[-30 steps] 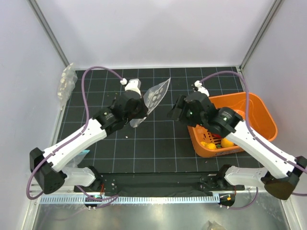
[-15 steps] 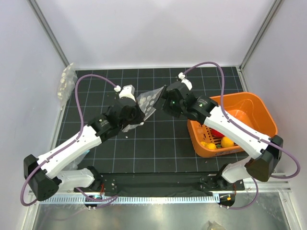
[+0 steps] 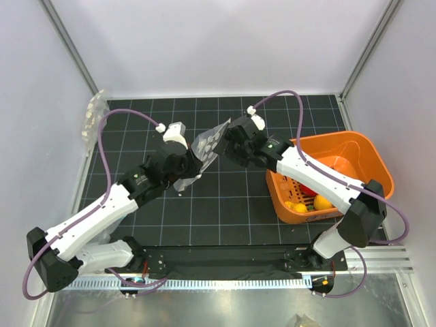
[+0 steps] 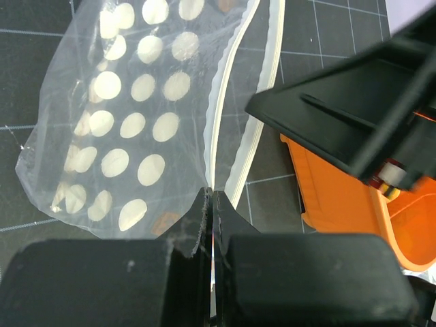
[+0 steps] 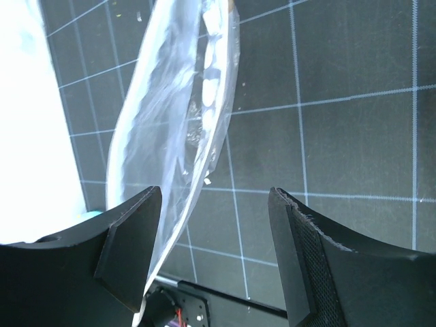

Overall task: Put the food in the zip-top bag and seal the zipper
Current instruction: Open the zipper of the food storage bag.

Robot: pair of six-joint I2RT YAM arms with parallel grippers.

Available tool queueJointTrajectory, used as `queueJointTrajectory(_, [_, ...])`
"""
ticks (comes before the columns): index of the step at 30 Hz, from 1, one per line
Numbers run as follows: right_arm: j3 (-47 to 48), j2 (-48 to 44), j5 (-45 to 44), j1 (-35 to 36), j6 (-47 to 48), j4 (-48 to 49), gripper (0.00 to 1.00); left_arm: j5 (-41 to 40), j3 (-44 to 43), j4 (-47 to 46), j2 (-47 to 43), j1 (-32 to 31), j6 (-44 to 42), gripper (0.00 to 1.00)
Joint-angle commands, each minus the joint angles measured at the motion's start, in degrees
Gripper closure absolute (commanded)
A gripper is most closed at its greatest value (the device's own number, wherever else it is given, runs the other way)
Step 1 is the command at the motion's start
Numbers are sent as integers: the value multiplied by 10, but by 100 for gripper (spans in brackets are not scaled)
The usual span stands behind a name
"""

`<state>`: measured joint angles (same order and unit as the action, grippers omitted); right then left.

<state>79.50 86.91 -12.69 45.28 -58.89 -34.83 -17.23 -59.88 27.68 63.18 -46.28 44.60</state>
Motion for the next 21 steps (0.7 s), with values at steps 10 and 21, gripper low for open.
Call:
queueJointTrajectory(10, [35, 56, 9, -19, 3, 52, 49, -25, 6, -5, -35, 1, -8, 100])
queueJointTrajectory(21, [82, 59, 6, -19, 81, 39, 99, -18, -37, 41, -14, 1, -40, 84])
